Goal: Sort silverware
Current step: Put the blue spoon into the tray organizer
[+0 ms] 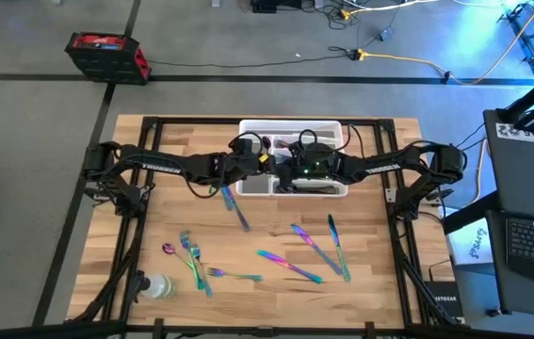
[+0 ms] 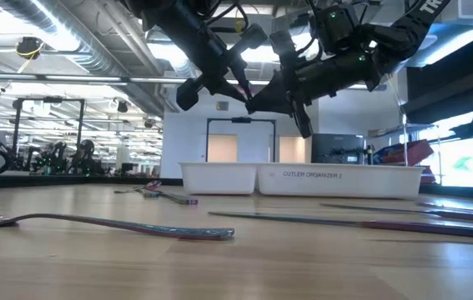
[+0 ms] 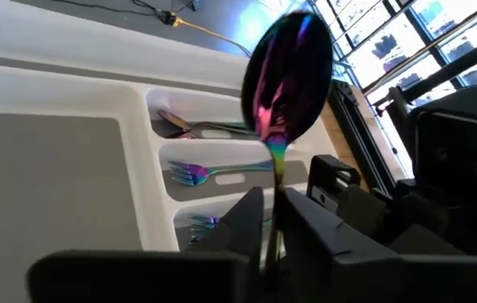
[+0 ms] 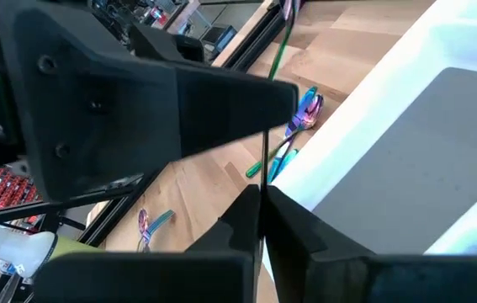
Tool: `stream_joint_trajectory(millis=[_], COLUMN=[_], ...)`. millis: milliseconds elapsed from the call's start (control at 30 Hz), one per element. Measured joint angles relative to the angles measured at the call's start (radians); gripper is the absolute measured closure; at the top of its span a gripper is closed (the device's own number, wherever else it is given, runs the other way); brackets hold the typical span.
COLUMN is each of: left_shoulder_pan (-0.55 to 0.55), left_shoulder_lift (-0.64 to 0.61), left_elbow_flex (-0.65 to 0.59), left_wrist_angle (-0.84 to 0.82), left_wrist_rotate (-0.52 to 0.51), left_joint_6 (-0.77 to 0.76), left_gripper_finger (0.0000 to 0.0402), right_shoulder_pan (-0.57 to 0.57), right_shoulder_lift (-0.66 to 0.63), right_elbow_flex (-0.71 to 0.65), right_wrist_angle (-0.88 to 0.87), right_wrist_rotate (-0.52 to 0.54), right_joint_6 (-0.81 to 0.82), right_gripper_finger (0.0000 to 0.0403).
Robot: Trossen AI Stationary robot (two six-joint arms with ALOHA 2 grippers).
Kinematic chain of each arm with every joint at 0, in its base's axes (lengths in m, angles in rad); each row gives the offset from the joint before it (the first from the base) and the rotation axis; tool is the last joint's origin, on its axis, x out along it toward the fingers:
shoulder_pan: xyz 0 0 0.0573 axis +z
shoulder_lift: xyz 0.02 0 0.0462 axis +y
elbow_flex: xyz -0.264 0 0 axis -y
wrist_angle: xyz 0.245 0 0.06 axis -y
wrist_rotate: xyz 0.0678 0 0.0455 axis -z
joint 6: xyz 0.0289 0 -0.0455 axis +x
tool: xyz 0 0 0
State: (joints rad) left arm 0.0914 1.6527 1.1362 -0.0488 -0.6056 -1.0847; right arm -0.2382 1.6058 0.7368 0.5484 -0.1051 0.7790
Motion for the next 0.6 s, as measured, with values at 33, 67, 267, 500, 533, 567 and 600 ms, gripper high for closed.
stream_joint_trajectory(millis=[33, 67, 267, 500, 533, 567, 600], left_shoulder_pan=[0.000, 0.000, 0.000, -0.010, -0.011, -0.011, -0.012], left_shoulder_lift=[0.000, 0.000, 0.000, -0.022, -0.025, -0.026, -0.026], left_elbow_flex=[0.000, 0.000, 0.000, 0.000, 0.000, 0.000, 0.000], left_wrist_angle=[-0.003, -0.003, -0.003, 0.010, 0.002, -0.002, 0.001], left_wrist_rotate=[0.000, 0.000, -0.001, -0.026, -0.028, -0.031, -0.032], left_joint_6=[0.000, -0.001, -0.025, -0.004, -0.003, -0.002, -0.002], left_gripper_finger=[0.0350, 0.0341, 0.0312, 0.0312, 0.0312, 0.0312, 0.0312], right_shoulder_pan=[0.000, 0.000, -0.020, -0.139, -0.166, -0.198, -0.234], right_shoulder_lift=[0.000, 0.000, 0.000, -0.024, -0.029, -0.035, -0.043], right_elbow_flex=[0.000, 0.000, 0.000, 0.000, 0.000, 0.001, 0.005], right_wrist_angle=[0.000, 0.000, -0.020, -0.139, -0.164, -0.190, -0.229], right_wrist_rotate=[0.000, 0.000, 0.008, -0.014, -0.029, -0.049, -0.069], right_joint_6=[0.000, -0.001, -0.002, -0.063, -0.087, -0.114, -0.149], right_gripper_finger=[0.0403, 0.0403, 0.0403, 0.0403, 0.0403, 0.0403, 0.0403])
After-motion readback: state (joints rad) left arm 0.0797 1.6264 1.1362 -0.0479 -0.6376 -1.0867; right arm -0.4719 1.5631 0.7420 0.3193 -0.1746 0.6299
